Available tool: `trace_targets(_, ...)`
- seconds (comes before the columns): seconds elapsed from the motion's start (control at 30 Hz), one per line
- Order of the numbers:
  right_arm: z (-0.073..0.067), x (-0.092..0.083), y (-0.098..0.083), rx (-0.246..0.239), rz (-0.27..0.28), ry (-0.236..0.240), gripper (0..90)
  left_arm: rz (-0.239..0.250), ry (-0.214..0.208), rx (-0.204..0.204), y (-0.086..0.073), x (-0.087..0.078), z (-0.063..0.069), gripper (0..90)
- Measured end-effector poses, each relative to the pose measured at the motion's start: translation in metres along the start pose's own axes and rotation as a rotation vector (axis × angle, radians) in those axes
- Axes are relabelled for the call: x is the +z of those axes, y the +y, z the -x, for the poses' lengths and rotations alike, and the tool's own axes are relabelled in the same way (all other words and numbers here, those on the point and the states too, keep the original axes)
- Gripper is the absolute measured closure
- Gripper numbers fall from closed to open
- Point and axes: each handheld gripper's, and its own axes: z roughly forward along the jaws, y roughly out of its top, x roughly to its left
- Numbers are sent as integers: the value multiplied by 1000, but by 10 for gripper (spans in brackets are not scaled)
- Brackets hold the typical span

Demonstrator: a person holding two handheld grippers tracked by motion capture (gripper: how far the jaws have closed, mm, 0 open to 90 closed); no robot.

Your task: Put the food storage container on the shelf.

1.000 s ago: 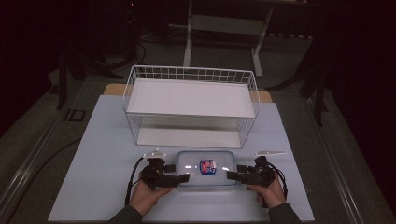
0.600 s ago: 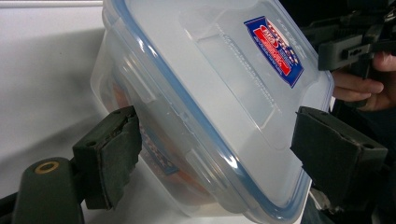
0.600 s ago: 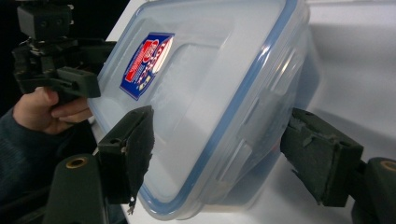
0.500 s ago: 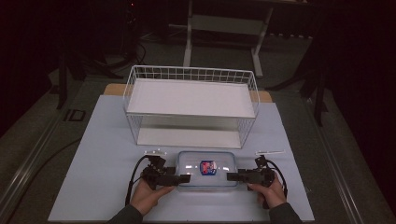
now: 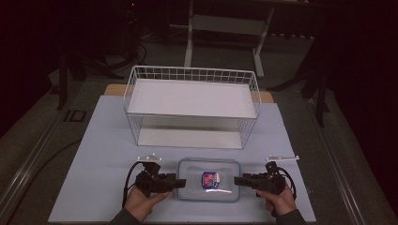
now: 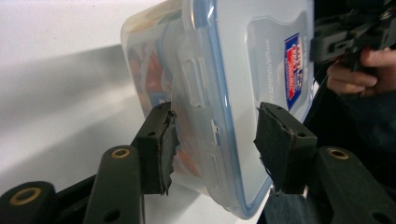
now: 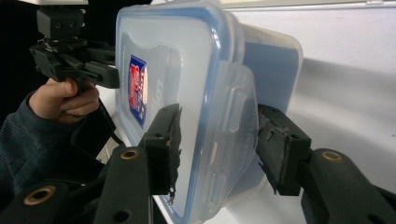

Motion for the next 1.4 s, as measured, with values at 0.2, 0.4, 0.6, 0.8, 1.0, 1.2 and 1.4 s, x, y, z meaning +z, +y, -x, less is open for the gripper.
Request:
trace_targets(0.2, -10, -1, 0, -48, 11, -22, 521, 0, 21, 22, -2, -5, 4, 508)
trace_targets(0.4, -15, 0, 2, -89, 29, -41, 518, 10, 37, 41, 0, -7, 6, 509)
trace_targets(0.6, -24, -2, 6, -138, 57, -48, 518, 38, 50, 71, 4, -15, 10, 508)
trace_targets(0.8, -33, -1, 12, -180, 79, -50, 518, 63, 72, 107, 9, -26, 13, 505)
trace_targets(1.0, -42, -1, 20, -215, 97, -51, 517, 87, 86, 141, 16, -37, 18, 505)
trace_targets(1.2, -53, -3, 30, -247, 120, -52, 518, 111, 93, 160, 24, -49, 20, 505)
trace_targets(1.4, -66, -3, 46, -283, 146, -53, 517, 136, 106, 186, 37, -65, 24, 506)
